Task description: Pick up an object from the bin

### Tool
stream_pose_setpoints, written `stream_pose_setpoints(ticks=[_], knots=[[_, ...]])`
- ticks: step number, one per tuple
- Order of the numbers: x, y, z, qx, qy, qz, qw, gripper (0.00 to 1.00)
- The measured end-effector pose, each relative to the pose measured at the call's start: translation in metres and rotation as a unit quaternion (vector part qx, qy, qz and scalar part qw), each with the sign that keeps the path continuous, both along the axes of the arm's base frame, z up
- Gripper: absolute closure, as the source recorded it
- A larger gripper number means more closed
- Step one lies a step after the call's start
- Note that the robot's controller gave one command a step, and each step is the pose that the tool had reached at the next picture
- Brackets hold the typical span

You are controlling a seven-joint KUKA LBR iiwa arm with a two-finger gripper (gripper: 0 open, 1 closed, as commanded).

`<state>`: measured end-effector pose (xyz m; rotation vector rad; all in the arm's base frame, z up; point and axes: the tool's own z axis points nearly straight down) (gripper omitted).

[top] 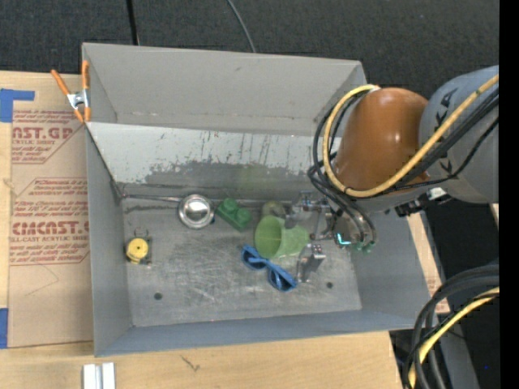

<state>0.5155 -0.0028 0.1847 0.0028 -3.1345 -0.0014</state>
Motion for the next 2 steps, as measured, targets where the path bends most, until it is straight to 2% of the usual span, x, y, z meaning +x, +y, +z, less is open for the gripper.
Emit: stream_pose_setpoints(ticks=[1,2], knots=[[0.000,0.001,-0.054,0.000,-0.0187,0.119,0.9927,0.00],[0.043,0.034,-0.057,-0.001,-0.0187,0.382,0.9239,0.00]])
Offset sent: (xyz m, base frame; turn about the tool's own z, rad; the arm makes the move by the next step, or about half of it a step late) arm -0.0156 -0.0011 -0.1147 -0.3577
